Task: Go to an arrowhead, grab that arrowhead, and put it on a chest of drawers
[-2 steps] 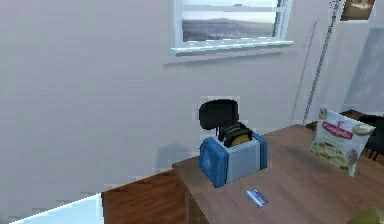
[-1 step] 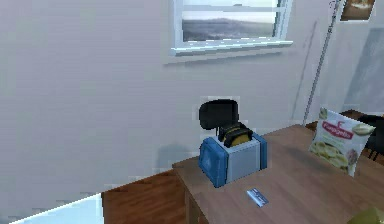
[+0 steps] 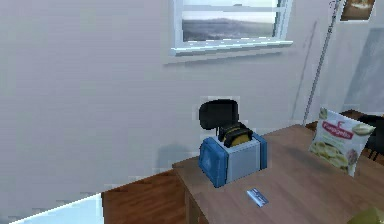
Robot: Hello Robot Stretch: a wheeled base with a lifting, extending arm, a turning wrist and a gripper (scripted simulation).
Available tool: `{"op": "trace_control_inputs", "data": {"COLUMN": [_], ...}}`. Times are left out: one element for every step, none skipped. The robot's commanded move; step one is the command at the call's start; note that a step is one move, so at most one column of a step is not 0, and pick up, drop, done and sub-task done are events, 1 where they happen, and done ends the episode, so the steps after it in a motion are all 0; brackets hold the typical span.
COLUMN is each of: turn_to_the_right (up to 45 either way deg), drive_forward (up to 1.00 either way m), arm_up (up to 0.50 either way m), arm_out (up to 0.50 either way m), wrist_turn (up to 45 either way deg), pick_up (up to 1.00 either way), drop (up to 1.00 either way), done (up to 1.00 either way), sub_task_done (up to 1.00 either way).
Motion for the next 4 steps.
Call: {"op": "trace_control_inputs", "data": {"turn_to_the_right": [0.0, 0.0, -45.0, -45.0], "drive_forward": [0.0, 0.0, 0.0, 0.0], "arm_up": [0.0, 0.0, 0.0, 0.0], "arm_out": [0.0, -0.46, 0.0, 0.0], "wrist_turn": [-39.0, 0.0, 0.0, 0.0], "pick_up": [0.0, 0.0, 0.0, 0.0], "drop": [0.0, 0.0, 0.0, 0.0], "done": [0.0, 0.0, 0.0, 0.0], "sub_task_done": [0.0, 0.0, 0.0, 0.0]}}
